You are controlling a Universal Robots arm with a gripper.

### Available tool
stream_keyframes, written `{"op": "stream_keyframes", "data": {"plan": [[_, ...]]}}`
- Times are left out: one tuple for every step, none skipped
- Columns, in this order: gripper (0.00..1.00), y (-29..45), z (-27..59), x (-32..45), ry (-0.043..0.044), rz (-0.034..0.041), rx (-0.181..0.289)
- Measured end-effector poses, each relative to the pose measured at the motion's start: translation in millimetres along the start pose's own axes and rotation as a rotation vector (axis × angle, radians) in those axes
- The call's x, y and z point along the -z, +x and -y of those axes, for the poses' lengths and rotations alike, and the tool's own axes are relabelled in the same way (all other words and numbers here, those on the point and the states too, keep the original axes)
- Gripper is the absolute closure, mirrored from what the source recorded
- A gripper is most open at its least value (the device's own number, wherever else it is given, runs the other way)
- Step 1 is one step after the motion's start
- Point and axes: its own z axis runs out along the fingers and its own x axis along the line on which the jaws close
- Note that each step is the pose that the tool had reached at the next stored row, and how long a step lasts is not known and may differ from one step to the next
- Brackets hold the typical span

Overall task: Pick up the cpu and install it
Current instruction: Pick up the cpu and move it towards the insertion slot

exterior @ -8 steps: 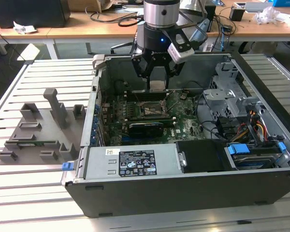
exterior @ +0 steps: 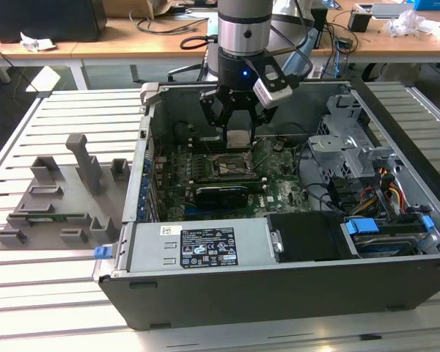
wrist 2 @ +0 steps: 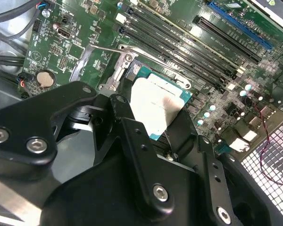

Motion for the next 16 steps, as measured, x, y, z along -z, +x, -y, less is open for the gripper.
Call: {"op": "stream_keyframes", "data": {"plan": [[0.45,0.0,0.0,-0.2,0.0000,0.0000,0.000],[0.45,0.0,0.0,-0.4,0.0000,0.0000,0.000],[0.45,0.0,0.0,-0.7,0.0000,0.0000,0.000],[0.45,0.0,0.0,-0.9,-0.0001,0.0000,0.000],[0.45,0.0,0.0,-1.1,-0.0001,0.0000,0.000],[0.45,0.0,0.0,-1.4,-0.0001,0.0001,0.000],[0.45,0.0,0.0,-1.6,-0.0001,0.0000,0.000],[0.45,0.0,0.0,-1.8,-0.0001,0.0000,0.000],[0.45,0.0,0.0,-2.1,-0.0001,0.0000,0.000],[0.45,0.0,0.0,-2.4,-0.0001,0.0001,0.000],[0.45,0.0,0.0,-2.7,0.0000,0.0001,0.000],[0.45,0.0,-0.1,-3.0,-0.0001,0.0001,0.000],[0.45,0.0,-0.1,-3.4,0.0000,0.0000,0.000],[0.45,0.0,-0.1,-3.6,-0.0001,0.0000,0.000],[0.45,0.1,-0.1,-3.9,-0.0001,0.0000,0.000],[0.45,0.0,-0.1,-4.0,0.0000,0.0000,0.000]]}}
